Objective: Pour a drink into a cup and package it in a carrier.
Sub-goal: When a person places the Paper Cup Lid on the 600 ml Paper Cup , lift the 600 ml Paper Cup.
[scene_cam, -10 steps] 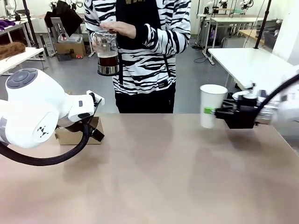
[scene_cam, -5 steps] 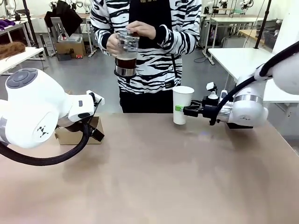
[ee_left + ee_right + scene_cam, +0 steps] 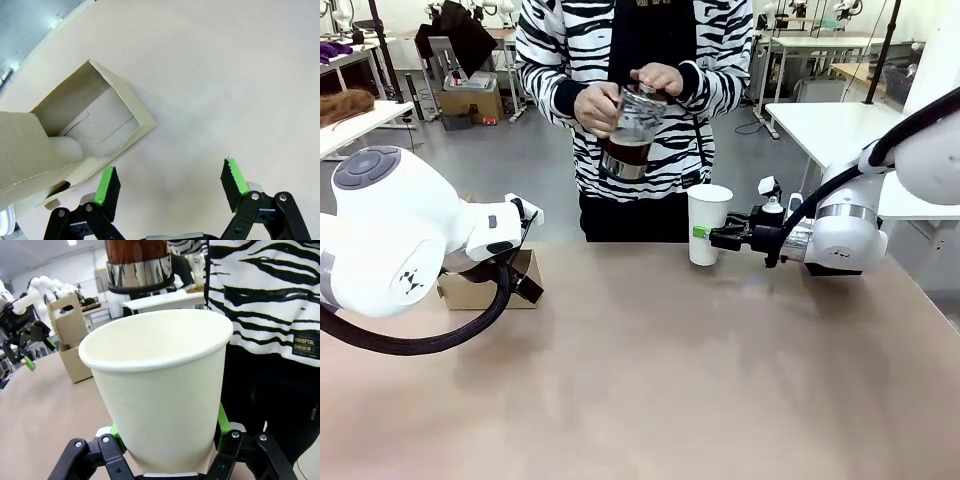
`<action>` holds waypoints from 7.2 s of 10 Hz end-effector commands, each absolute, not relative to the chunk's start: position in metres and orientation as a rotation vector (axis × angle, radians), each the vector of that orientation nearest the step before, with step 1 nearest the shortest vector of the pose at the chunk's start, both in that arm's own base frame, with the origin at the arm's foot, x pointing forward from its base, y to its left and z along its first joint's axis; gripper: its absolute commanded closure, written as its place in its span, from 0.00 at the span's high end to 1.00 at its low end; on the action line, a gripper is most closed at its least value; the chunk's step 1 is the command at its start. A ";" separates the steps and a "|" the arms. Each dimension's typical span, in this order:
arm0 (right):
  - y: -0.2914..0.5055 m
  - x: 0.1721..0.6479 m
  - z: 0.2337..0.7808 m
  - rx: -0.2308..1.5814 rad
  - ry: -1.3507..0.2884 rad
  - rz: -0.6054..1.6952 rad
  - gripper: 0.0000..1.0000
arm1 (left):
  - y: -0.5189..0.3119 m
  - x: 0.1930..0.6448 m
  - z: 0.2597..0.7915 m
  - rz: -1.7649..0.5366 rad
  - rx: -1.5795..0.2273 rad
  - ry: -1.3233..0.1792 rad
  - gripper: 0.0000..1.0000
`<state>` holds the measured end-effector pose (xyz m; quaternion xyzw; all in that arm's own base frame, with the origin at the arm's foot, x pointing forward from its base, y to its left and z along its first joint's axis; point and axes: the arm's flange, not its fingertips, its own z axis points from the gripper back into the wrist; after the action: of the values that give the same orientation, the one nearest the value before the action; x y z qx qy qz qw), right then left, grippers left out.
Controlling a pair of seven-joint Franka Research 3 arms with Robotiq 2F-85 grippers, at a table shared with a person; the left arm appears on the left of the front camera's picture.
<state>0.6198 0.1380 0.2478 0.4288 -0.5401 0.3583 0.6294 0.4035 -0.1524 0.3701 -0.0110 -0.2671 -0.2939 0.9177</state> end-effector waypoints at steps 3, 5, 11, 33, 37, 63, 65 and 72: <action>0.139 0.619 0.248 0.988 -1.234 0.813 0.76 | -0.152 0.403 0.371 -0.604 -0.025 -0.550 1.00; 0.139 0.619 0.248 0.988 -1.234 0.813 0.76 | -0.152 0.403 0.371 -0.604 -0.025 -0.550 1.00; 0.139 0.619 0.248 0.988 -1.234 0.813 0.76 | -0.152 0.403 0.371 -0.604 -0.025 -0.550 1.00; 0.139 0.619 0.248 0.988 -1.234 0.813 0.76 | -0.152 0.403 0.371 -0.604 -0.025 -0.550 1.00; 0.139 0.619 0.248 0.988 -1.234 0.813 0.76 | -0.152 0.403 0.371 -0.604 -0.025 -0.550 1.00; 0.139 0.619 0.248 0.988 -1.234 0.813 0.76 | -0.152 0.403 0.371 -0.604 -0.025 -0.550 1.00; 0.139 0.619 0.248 0.988 -1.234 0.813 0.76 | -0.152 0.403 0.371 -0.604 -0.025 -0.550 1.00; 0.139 0.619 0.248 0.988 -1.234 0.813 0.76 | -0.152 0.403 0.371 -0.604 -0.025 -0.550 1.00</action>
<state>0.6196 0.1338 0.2417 0.4272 -0.5376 0.3554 0.6342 0.4035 -0.1524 0.3701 -0.0110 -0.2671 -0.2939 0.9177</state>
